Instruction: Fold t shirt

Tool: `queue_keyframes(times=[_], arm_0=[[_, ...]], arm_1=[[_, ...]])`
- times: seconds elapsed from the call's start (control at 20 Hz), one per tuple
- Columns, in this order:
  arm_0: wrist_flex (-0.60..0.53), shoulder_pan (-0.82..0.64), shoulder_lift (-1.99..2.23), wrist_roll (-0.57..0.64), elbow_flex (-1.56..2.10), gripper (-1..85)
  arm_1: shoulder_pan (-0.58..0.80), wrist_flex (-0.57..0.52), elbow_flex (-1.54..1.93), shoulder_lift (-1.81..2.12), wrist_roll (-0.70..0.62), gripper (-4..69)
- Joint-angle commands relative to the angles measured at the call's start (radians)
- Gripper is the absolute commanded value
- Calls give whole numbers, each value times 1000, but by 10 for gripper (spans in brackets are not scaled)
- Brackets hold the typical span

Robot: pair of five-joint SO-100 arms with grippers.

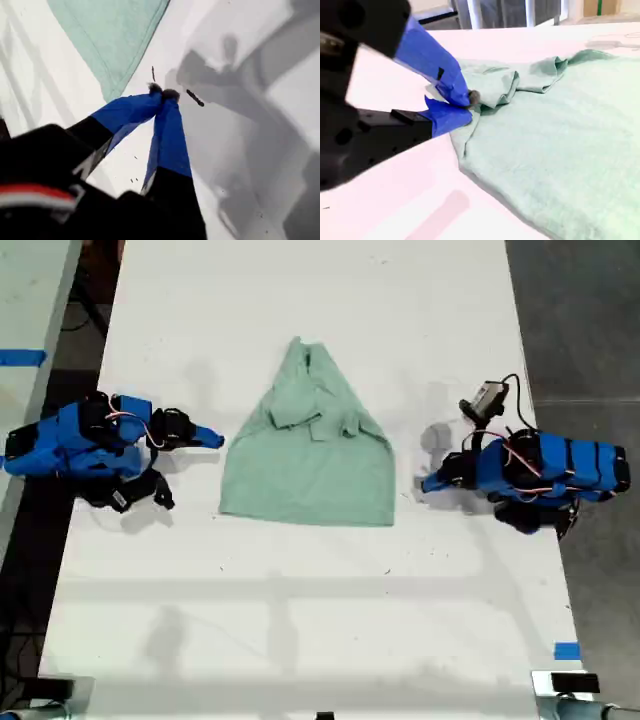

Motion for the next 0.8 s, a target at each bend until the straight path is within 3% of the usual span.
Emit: queue_keyframes(times=[0.0, 0.35, 0.5, 0.65, 0.75], arm_0=[[2, -44, 9, -17, 18, 0], [3, -40, 9, -17, 18, 0], [2, -40, 9, -17, 18, 0], [-3, -49, 9, -15, 18, 0], [-2, -41, 9, -17, 18, 0]], arm_1=[[6, 5, 51, 9, 183, -1], [5, 6, 51, 9, 186, -1], [-6, 78, -103, -34, 189, -2], [-6, 64, -394, -422, 238, -2], [-11, 21, -594, -730, 209, 65]])
